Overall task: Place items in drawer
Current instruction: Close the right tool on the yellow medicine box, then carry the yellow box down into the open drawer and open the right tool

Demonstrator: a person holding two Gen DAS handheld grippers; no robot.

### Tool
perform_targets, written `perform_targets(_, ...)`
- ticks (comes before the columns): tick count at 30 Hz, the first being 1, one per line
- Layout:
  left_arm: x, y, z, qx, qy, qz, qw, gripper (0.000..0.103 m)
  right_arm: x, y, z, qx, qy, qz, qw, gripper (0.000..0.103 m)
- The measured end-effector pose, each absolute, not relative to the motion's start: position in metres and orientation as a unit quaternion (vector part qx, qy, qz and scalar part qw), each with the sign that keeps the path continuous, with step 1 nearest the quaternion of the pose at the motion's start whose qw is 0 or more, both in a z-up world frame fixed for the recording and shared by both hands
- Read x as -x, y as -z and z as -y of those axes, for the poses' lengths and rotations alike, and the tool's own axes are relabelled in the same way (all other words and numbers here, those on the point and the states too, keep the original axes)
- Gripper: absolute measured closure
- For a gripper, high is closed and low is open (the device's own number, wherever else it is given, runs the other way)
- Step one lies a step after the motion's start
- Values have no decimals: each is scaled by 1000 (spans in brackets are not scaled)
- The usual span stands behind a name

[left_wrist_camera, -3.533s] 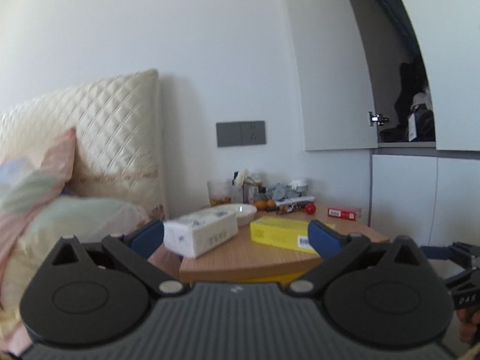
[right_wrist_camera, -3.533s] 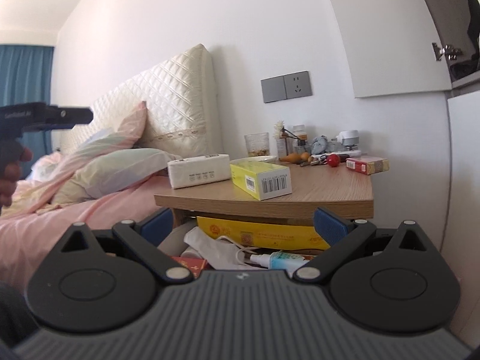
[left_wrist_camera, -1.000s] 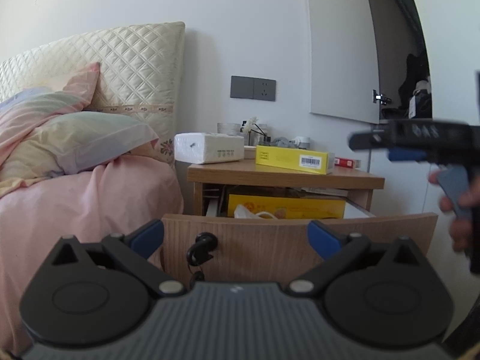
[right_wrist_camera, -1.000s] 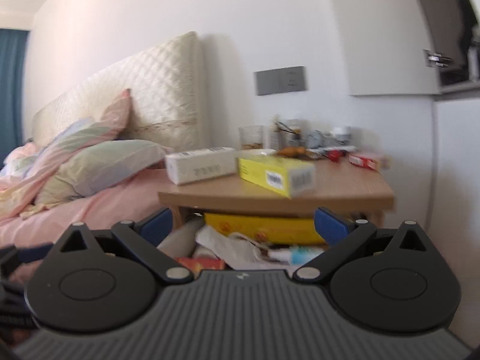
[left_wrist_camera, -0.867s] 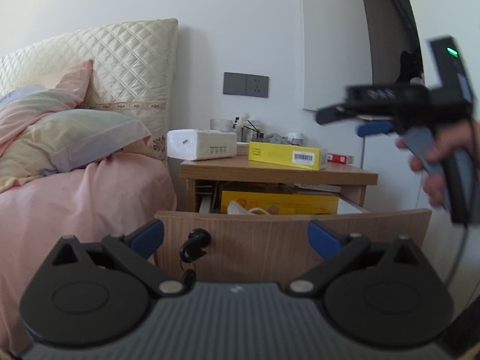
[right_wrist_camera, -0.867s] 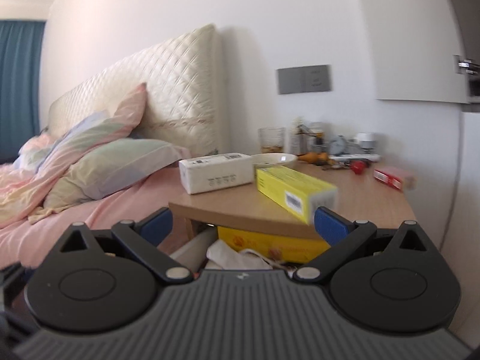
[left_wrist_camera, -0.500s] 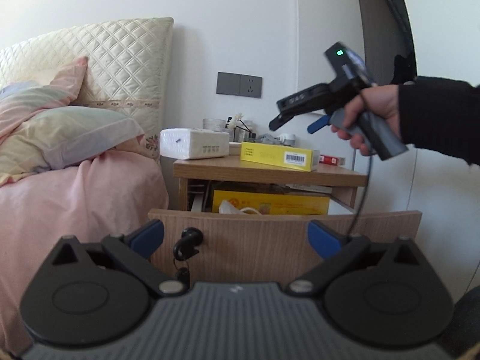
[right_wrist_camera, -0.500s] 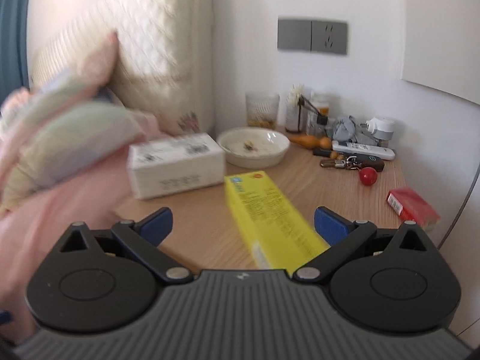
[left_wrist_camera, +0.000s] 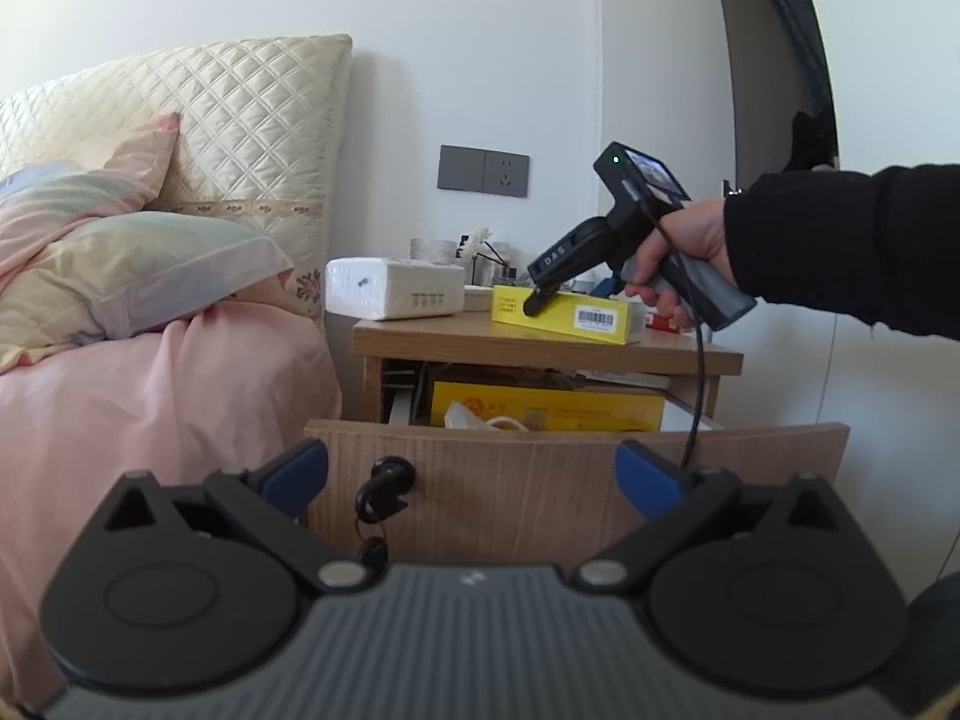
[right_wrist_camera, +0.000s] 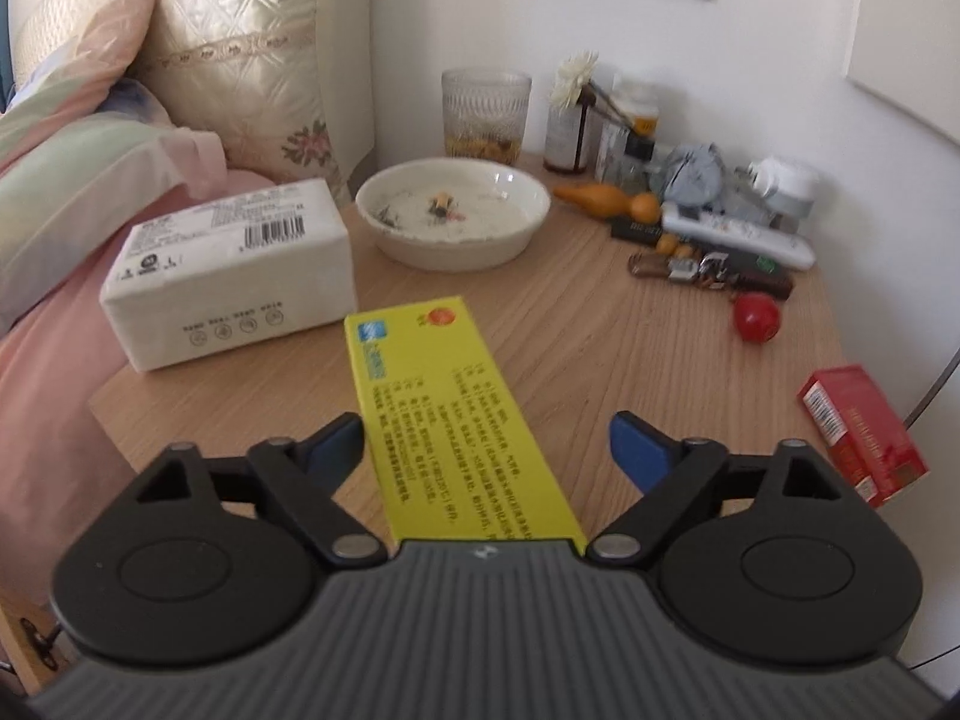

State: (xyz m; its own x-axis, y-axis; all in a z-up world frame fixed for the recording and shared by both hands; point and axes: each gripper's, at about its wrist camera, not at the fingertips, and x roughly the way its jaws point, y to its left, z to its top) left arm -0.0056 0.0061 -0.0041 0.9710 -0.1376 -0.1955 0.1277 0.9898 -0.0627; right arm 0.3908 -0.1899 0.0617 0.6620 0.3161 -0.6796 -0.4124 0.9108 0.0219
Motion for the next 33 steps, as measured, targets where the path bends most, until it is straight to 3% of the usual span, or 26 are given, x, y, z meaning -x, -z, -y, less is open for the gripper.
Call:
perform_targets(1, 5, 4, -7, 27, 66, -100, 992, 0, -392, -60, 190, 66, -203, -363, 907, 34)
perform_targets(5, 5, 3, -7, 29, 65, -100, 992, 0, -392, -56, 188, 70, -215, -365, 903, 38)
perform_targets(8, 5, 4, -7, 27, 66, -100, 992, 0, -390, -57, 189, 67, -219, -361, 904, 47)
perform_targets(33, 9, 6, 4, 3, 61, -98, 993, 0, -279, -107, 202, 106, -285, -305, 903, 47)
